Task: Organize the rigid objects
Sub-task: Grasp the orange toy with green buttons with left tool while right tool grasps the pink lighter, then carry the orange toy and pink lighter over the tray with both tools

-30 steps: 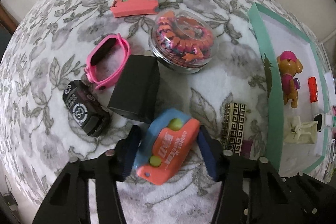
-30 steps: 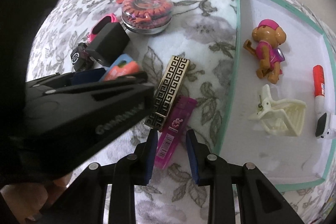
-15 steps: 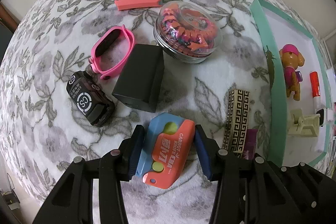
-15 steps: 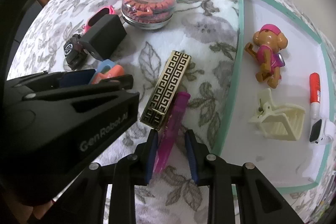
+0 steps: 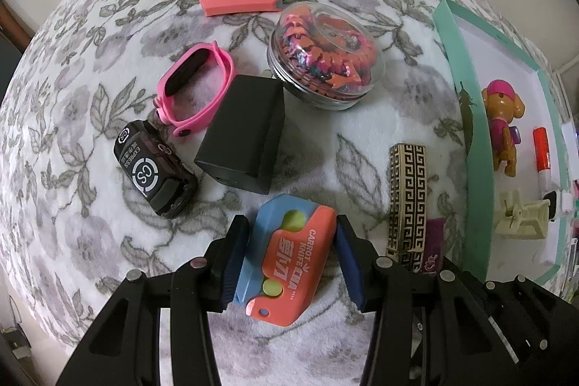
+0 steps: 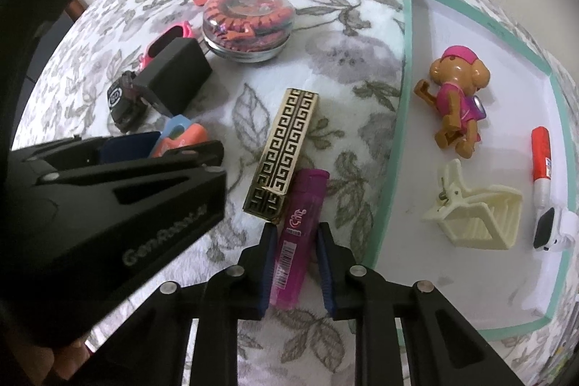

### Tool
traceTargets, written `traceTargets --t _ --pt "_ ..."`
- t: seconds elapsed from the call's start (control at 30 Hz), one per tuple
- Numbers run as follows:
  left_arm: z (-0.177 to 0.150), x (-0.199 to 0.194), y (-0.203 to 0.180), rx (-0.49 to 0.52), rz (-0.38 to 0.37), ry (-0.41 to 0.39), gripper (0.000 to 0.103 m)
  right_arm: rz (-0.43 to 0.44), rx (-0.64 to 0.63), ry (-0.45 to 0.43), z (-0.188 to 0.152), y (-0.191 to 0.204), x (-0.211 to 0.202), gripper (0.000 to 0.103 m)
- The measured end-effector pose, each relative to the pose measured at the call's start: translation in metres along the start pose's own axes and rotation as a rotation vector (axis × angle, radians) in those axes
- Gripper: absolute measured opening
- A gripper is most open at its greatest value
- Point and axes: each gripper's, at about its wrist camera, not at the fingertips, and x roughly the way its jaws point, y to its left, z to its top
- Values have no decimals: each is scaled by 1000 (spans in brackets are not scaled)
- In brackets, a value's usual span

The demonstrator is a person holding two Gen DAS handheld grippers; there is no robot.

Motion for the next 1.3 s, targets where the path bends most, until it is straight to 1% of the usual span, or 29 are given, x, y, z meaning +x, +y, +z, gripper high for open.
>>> traceTargets --t 0.27,0.33,0.6,0.67,0.8,0.87,1.0,1.13,1.2,1.3 --pt "4 -5 9 -27 -23 -4 47 28 31 -27 6 -15 -11 18" --pt "5 -11 12 -26 -32 -19 47 36 42 -32 8 -18 -15 17" --pt "11 -35 24 -36 -48 -68 46 64 76 -71 12 -33 -34 17" --pt "13 -52 26 -42 -48 -104 45 74 86 -99 14 -38 -45 17" --pt "15 -85 31 -42 -57 -186 43 86 116 -193 17 -53 -74 17" --pt "15 -100 31 -42 -58 -228 43 77 129 -231 17 -56 -88 17" --pt "14 -123 29 -45 -82 -282 43 63 163 -298 16 -68 -111 17" --pt "12 -134 20 -37 -116 -316 43 22 185 -350 12 -77 -130 17" --pt "12 -137 15 -28 -127 -325 43 10 203 -375 10 -85 -140 17" --pt "11 -141 8 -12 -152 -331 43 -37 219 -401 7 -92 -150 17"
